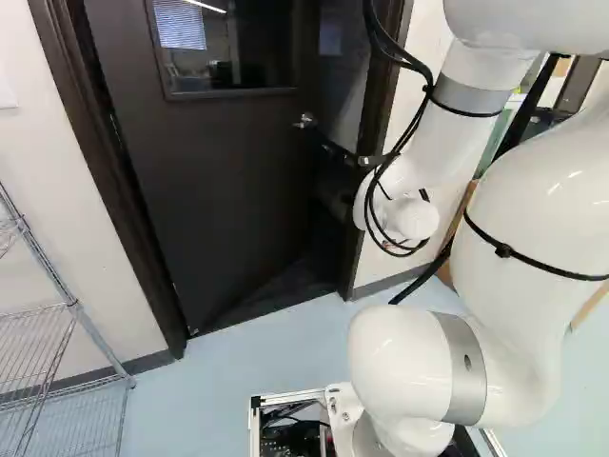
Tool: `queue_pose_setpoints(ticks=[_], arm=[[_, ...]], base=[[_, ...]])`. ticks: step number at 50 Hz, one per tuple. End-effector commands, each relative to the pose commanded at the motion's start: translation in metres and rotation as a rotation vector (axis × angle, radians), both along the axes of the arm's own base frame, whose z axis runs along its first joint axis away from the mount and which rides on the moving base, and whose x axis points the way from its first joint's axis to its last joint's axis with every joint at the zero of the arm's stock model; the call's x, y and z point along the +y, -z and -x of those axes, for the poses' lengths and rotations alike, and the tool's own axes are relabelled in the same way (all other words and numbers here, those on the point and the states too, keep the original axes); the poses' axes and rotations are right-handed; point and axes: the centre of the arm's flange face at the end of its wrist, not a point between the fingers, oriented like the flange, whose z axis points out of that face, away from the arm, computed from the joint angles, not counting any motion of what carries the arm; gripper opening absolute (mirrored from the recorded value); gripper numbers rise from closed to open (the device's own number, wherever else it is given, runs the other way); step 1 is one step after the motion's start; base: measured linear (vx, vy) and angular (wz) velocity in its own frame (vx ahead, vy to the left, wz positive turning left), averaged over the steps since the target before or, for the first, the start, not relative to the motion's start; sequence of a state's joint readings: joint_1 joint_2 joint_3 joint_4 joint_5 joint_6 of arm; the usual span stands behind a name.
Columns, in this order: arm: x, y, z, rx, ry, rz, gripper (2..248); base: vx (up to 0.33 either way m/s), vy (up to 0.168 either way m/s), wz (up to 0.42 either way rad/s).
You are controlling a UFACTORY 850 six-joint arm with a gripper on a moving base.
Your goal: Open the door and move inside
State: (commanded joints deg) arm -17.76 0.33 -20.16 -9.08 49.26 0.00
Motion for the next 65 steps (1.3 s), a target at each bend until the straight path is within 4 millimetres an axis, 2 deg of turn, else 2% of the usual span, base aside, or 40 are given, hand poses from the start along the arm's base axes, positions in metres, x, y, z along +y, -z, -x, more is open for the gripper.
queue_pose_setpoints(ticks=[10,43,65], arm=[[0.0,0.0,0.0,0.0,0.0,0.0,247],[0.0,0.0,0.0,0.0,0.0,0.0,247],[0.0,0.0,0.0,0.0,0.0,0.0,247]], base=[[-0.04,0.009,0.028],[0.01,0.096,0.017],[0.071,0.056,-0.172]])
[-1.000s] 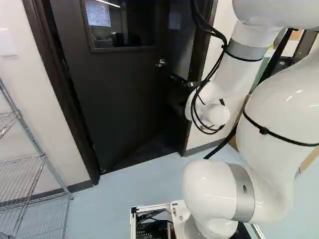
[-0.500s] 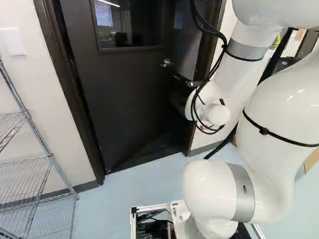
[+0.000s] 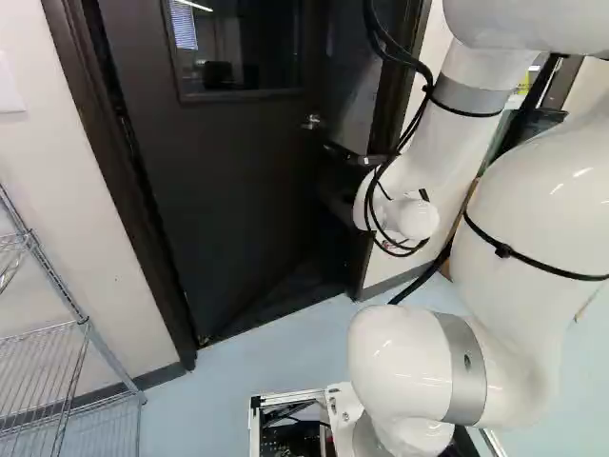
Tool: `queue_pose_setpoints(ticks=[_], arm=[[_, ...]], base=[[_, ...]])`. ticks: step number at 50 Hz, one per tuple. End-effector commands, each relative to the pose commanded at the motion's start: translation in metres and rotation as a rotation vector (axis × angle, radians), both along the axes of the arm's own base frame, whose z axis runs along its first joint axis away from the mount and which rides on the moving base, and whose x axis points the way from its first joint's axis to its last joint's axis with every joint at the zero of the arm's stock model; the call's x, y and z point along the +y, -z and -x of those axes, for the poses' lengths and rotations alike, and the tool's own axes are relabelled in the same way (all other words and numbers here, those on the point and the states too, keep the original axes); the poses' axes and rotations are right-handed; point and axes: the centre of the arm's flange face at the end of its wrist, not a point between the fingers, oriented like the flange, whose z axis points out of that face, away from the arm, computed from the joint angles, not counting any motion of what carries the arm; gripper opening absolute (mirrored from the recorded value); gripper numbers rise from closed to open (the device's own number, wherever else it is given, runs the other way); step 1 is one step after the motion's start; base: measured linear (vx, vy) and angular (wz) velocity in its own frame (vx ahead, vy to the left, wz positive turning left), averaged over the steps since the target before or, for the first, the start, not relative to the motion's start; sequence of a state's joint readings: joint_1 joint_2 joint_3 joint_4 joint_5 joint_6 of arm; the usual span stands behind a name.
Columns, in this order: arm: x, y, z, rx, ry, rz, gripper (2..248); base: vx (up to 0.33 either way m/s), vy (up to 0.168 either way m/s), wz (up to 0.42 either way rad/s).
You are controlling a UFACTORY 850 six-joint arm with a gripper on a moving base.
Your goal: Open the door and move inside
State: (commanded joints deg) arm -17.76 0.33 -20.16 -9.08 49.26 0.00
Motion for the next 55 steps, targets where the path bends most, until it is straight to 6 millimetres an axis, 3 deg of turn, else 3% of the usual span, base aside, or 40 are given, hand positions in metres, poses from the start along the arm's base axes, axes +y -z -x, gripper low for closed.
queue_pose_setpoints(ticks=[55], arm=[[0.0,0.0,0.0,0.0,0.0,0.0,247]], base=[[0.108,0.111,-0.034]])
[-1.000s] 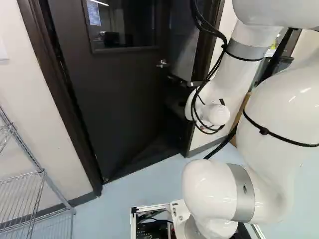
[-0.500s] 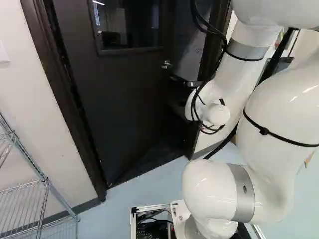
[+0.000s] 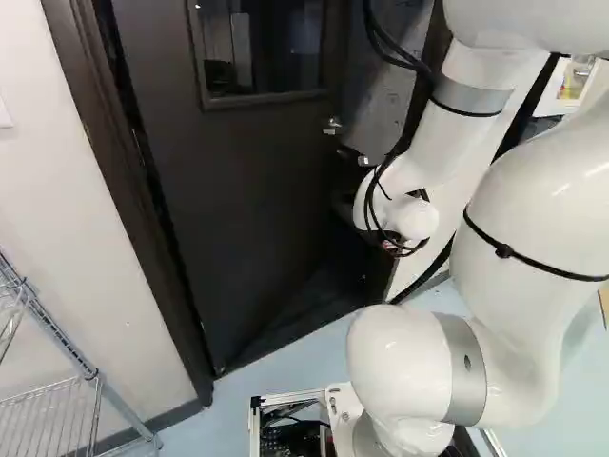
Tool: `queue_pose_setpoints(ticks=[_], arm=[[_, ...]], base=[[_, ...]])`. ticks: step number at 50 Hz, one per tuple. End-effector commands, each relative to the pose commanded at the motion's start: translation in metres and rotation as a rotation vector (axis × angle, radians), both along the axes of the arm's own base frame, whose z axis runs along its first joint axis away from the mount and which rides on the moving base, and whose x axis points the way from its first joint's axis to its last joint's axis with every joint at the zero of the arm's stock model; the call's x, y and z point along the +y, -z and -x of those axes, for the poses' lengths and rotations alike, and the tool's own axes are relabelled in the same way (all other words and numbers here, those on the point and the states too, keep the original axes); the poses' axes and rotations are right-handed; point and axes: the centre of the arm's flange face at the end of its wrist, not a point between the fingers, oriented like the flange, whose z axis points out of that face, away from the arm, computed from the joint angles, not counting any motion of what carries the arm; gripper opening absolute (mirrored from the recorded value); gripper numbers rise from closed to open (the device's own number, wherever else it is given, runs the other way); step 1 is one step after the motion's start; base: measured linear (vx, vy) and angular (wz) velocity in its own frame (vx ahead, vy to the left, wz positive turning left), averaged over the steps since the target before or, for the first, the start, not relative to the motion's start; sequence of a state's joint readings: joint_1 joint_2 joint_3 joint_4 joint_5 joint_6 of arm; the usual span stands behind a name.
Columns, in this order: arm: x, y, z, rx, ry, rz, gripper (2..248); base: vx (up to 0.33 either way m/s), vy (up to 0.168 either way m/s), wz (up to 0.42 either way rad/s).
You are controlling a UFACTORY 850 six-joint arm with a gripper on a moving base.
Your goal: Open the door and move inside
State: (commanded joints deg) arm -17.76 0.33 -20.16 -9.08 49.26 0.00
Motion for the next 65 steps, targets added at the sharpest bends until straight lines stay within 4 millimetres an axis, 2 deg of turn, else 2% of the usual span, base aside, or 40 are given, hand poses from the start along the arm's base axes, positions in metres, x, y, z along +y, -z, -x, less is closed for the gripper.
queue_pose_setpoints(ticks=[41,65], arm=[[0.0,0.0,0.0,0.0,0.0,0.0,247],[0.0,0.0,0.0,0.0,0.0,0.0,247]], base=[[0.142,0.086,-0.022],[0.023,0.013,-0.003]])
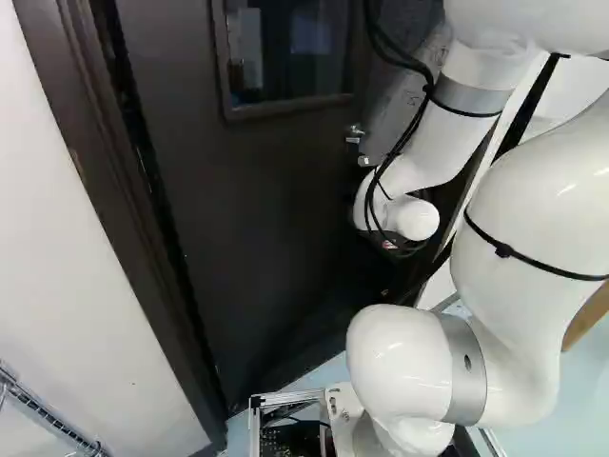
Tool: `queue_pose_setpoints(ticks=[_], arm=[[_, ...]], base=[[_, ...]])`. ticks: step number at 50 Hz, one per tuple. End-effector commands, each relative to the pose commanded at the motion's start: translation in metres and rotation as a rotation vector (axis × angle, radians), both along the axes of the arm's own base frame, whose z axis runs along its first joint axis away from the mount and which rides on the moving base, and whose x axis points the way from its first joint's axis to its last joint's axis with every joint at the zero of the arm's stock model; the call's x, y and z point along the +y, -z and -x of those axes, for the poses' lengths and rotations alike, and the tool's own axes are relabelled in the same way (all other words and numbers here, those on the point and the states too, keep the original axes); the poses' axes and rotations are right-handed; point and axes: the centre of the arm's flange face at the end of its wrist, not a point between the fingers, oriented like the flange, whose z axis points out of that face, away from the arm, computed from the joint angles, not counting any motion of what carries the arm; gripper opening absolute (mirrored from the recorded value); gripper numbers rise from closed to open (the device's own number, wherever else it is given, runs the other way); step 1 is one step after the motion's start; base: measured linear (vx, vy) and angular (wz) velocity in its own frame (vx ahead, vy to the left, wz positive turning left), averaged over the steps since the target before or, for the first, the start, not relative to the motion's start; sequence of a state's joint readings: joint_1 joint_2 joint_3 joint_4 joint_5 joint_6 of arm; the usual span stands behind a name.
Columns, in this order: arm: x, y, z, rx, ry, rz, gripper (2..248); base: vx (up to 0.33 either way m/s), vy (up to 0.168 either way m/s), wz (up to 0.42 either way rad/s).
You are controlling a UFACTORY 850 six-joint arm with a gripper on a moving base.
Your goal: Open the door and move inside
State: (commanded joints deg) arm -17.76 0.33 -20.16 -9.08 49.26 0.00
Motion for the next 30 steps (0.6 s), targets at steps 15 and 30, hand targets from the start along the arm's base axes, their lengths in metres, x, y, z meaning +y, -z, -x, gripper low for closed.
queue_pose_setpoints(ticks=[15,30], arm=[[0.002,0.0,-0.003,0.0,-0.006,0.0,247],[0.009,0.0,-0.014,0.0,-0.035,0.001,247]], base=[[0.0,0.0,0.0],[0.0,0.0,0.0]])
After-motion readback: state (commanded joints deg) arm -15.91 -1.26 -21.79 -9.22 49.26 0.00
